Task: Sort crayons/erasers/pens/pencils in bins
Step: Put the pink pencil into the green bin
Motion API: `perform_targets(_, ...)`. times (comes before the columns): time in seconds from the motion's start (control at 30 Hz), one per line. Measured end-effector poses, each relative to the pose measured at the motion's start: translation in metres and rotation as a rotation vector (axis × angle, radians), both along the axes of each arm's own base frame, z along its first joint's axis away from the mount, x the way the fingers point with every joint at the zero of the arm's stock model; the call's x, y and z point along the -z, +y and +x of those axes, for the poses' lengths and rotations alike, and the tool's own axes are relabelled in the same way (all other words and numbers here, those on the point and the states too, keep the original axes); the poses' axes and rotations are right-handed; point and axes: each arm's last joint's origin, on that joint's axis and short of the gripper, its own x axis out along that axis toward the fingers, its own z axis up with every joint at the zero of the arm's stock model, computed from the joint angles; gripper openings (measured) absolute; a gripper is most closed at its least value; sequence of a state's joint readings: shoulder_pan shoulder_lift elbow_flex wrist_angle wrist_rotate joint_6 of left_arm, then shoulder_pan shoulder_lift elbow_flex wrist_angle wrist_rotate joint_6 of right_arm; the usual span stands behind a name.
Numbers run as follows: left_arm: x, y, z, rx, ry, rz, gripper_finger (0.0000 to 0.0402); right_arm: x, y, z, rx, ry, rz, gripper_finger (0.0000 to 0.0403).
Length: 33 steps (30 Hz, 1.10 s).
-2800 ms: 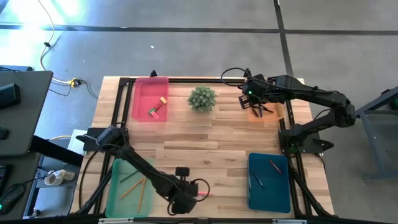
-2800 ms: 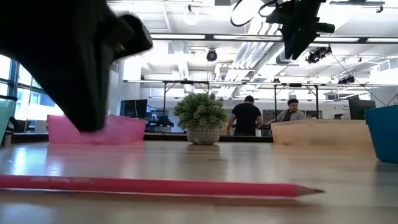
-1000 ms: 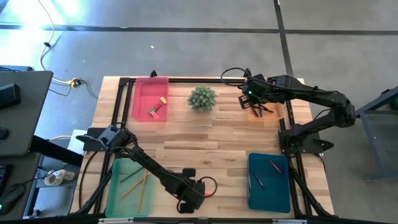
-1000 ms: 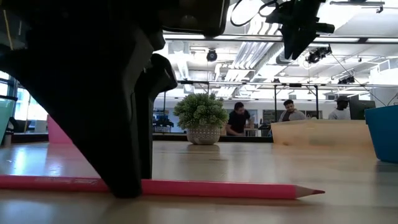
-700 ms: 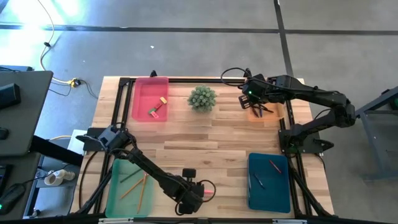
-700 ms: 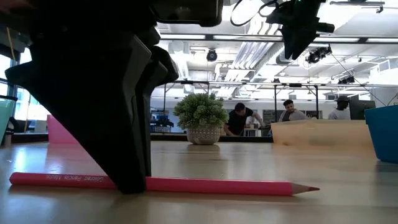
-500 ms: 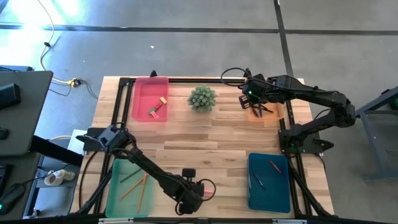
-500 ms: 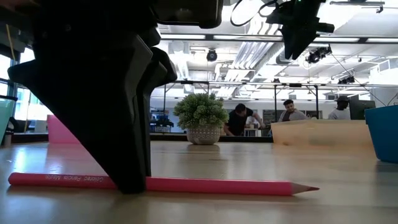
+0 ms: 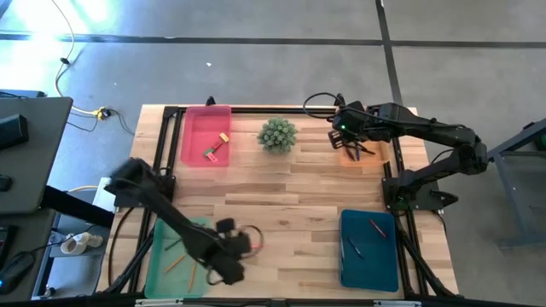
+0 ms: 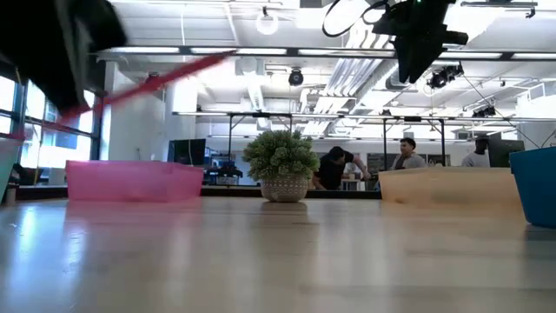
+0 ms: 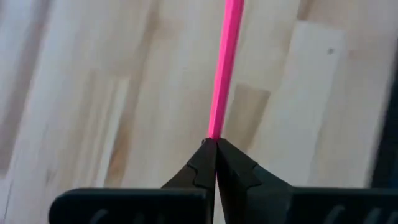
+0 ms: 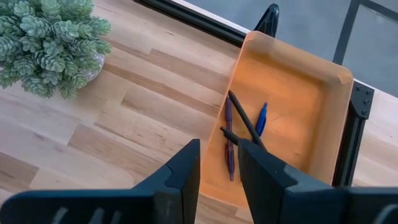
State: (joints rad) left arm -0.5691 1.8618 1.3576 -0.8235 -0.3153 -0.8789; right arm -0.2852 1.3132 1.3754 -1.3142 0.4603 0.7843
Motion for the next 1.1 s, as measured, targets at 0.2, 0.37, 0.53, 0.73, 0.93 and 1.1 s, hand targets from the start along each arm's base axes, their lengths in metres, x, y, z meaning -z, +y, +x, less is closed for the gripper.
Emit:
perform_targets(0.2,-0.019,0.009,-0.067,-0.177,-0.057,-0.059,0.0002,0.0,0.0,0.0,0.001,0.0,-0.001,0.0099)
perform_targets(0.37,-0.016,0.015,-0.113,-0.301,-0.061,-0.106,0.0001,0.0,0.0,0.0,0.001,-0.001,-0.001,0.0099)
perform_targets(0.53,-0.015,0.012,-0.129,-0.296,-0.1,-0.112,0.0001,0.0,0.0,0.0,0.0,-0.001,-0.001,0.0099)
perform_targets(0.73,-0.016,0.013,-0.115,-0.25,-0.165,-0.128,0.0002,0.0,0.001,0.001,-0.012,-0.007,0.019,0.0099)
perform_targets(0.93,-0.018,0.017,-0.098,-0.187,-0.19,-0.181,0.004,-0.001,0.021,0.013,-0.163,-0.069,0.057,0.0099)
perform_targets(1.1,-0.021,0.024,-0.081,-0.14,-0.178,-0.307,0.01,-0.003,0.043,0.021,-0.194,-0.148,0.069,0.0099)
